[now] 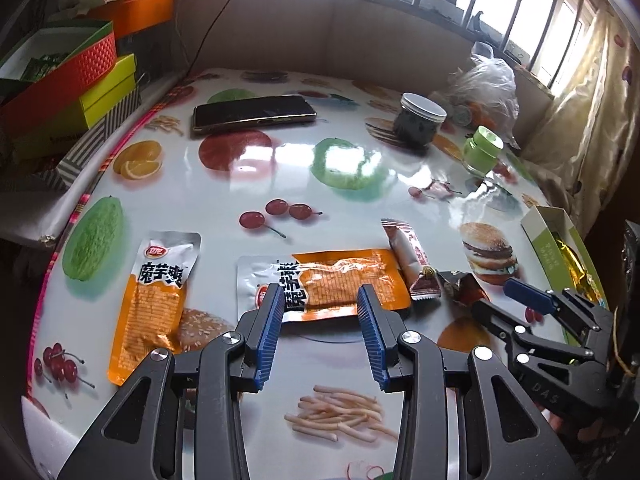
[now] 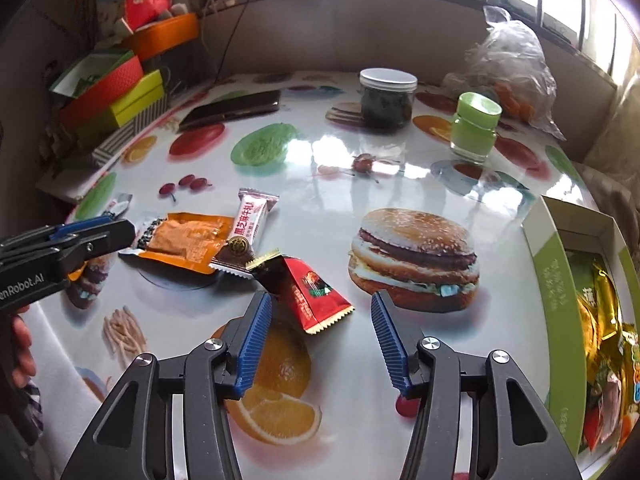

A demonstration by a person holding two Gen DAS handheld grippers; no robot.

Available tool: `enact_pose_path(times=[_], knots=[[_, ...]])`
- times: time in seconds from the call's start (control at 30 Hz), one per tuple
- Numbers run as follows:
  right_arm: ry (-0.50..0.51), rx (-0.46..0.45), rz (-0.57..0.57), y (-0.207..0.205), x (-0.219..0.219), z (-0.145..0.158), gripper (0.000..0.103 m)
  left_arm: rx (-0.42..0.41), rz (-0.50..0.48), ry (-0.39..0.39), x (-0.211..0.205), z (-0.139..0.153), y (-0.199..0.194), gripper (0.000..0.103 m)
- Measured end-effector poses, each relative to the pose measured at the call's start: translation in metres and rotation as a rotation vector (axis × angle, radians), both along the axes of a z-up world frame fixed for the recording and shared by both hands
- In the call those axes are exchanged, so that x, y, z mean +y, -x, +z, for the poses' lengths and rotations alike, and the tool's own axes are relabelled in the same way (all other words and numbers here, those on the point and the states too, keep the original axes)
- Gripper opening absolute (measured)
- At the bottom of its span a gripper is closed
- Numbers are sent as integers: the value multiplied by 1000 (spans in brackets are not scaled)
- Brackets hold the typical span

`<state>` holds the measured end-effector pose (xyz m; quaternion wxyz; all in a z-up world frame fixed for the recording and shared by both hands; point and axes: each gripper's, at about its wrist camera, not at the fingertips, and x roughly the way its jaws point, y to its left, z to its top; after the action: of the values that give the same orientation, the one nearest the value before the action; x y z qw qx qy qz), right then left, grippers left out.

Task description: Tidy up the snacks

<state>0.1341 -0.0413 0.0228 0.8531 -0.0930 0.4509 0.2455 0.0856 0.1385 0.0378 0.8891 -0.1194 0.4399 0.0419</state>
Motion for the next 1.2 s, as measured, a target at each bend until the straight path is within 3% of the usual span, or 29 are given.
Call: enact_pose_path(times=[0.27,0.57,0.67,1.2], knots=[[54,-4,31,-8,11,-11,52,6,-29,38,-5,-3,-15,39],[18,2,26,-14,9,-13,52,18,-56,51,-13,-6,-28,40],[8,2,24,-13,7,-12,39,19,-73,73,-16,-6,-33,39],[-49,6,-34,-10,-11,-6,23,47,-116,84,-45,-13,-61,39]])
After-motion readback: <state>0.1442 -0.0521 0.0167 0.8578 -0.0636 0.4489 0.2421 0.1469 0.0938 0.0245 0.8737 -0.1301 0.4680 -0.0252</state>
